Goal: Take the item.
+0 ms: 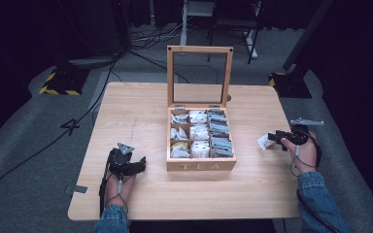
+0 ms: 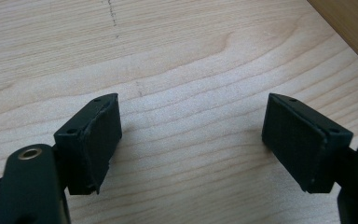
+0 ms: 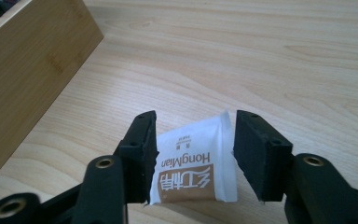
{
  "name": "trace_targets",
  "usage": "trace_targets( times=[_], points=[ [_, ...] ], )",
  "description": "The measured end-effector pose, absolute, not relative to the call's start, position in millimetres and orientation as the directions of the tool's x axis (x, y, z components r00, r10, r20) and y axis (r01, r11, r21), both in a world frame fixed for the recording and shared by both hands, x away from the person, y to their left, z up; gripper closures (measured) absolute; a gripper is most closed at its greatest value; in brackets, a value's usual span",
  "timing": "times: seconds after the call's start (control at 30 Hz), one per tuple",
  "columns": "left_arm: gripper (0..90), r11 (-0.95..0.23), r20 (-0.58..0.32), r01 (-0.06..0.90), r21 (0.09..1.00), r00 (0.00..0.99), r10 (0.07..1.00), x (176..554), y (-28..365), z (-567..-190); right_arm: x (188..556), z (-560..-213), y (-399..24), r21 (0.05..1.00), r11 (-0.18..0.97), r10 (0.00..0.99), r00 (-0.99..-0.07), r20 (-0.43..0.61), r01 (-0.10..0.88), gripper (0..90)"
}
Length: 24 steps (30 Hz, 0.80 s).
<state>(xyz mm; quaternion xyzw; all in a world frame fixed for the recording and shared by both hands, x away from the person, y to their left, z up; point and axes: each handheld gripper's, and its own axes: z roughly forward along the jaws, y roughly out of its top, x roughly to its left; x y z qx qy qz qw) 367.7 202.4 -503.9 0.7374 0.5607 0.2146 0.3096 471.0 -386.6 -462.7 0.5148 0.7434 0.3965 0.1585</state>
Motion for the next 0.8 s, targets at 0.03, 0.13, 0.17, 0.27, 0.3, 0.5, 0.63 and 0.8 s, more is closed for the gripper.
trace_targets(
  times=[0.03, 0.13, 0.17, 0.27, 0.3, 0.5, 0.63, 0.8],
  points=[
    [20.3, -0.179, -0.032, 0.694, 0.697, 0.279, 0.960, 367.7, 202.4, -504.0, 470.7, -461.8, -387.6, 0.759, 0.149, 0.893, -0.416, 0.173, 0.634, 49.4],
    [20.3, -0.179, -0.032, 0.694, 0.698, 0.279, 0.960, 367.6, 202.3, -504.0, 470.1, -459.1, -388.5, 0.771, 0.144, 0.891, -0.420, 0.172, 0.621, 49.3],
    [20.3, -0.179, -0.032, 0.694, 0.697, 0.279, 0.960, 367.6, 202.3, -504.0, 469.3, -456.8, -387.8, 0.775, 0.146, 0.886, -0.429, 0.174, 0.615, 48.8],
    [20.3, -0.179, -0.032, 0.694, 0.697, 0.279, 0.960, 367.5, 202.3, -504.0, 466.2, -451.8, -386.1, 0.782, 0.145, 0.874, -0.449, 0.186, 0.606, 48.8],
    [20.3, -0.181, -0.030, 0.694, 0.697, 0.280, 0.960, 367.4, 202.4, -503.9, 465.7, -450.2, -385.7, 0.788, 0.148, 0.870, -0.457, 0.183, 0.597, 48.8],
    [20.3, -0.183, -0.028, 0.693, 0.697, 0.281, 0.959, 366.5, 202.4, -503.9, 456.0, -435.6, -378.4, 0.812, 0.156, 0.834, -0.515, 0.197, 0.563, 48.7],
    [20.3, -0.184, -0.028, 0.692, 0.698, 0.283, 0.959, 365.9, 202.4, -503.9, 441.4, -424.4, -370.0, 0.817, 0.162, 0.792, -0.567, 0.227, 0.554, 48.2],
    [20.3, -0.184, -0.029, 0.692, 0.698, 0.284, 0.958, 365.6, 202.2, -504.0, 429.0, -416.5, -364.9, 0.830, 0.173, 0.771, -0.597, 0.221, 0.531, 48.2]
  ],
)
